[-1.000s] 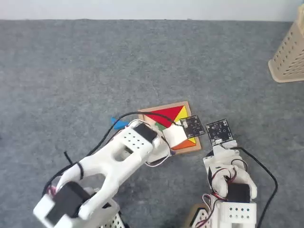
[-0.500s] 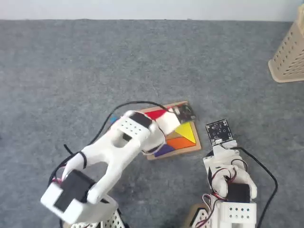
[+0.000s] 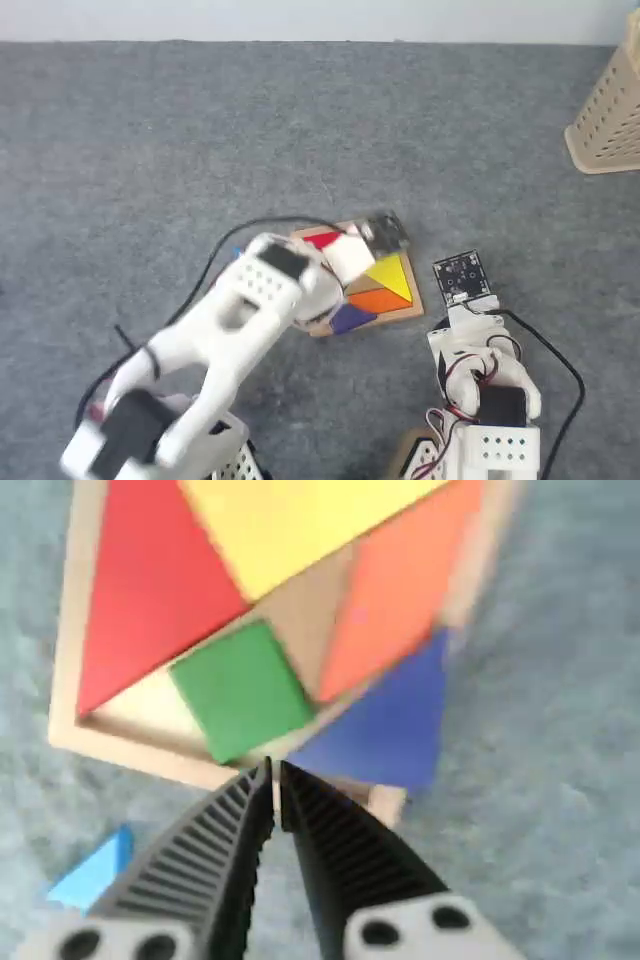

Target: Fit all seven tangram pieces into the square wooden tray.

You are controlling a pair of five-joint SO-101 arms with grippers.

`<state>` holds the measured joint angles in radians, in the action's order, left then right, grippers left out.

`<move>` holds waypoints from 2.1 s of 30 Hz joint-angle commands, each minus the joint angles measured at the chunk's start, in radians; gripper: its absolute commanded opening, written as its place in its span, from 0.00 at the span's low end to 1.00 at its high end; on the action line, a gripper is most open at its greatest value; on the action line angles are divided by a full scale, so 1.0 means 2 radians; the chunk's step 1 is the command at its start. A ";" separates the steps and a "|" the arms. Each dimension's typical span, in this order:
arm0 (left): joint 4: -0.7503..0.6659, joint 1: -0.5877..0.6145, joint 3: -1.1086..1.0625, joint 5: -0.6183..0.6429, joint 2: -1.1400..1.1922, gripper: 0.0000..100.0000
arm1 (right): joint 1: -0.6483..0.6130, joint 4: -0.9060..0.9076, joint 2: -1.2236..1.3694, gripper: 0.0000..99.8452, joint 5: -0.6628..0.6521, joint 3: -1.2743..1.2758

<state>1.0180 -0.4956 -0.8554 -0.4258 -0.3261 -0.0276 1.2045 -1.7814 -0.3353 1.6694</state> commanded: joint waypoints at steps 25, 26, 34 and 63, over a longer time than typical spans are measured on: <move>-0.019 -0.081 0.028 0.015 0.047 0.01 | 0.005 0.003 0.004 0.01 -0.005 0.008; -0.019 -0.073 0.028 0.015 0.041 0.01 | 0.005 0.003 0.004 0.01 -0.005 0.008; -0.014 -0.041 0.025 0.037 -0.001 0.07 | 0.005 0.003 0.004 0.01 -0.005 0.008; -0.051 -0.018 0.041 0.021 0.072 0.15 | 0.005 0.003 0.004 0.01 -0.005 0.008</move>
<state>0.9291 -0.5370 -0.8048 -0.3583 -0.1680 -0.0276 1.2045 -1.7814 -0.3353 1.6694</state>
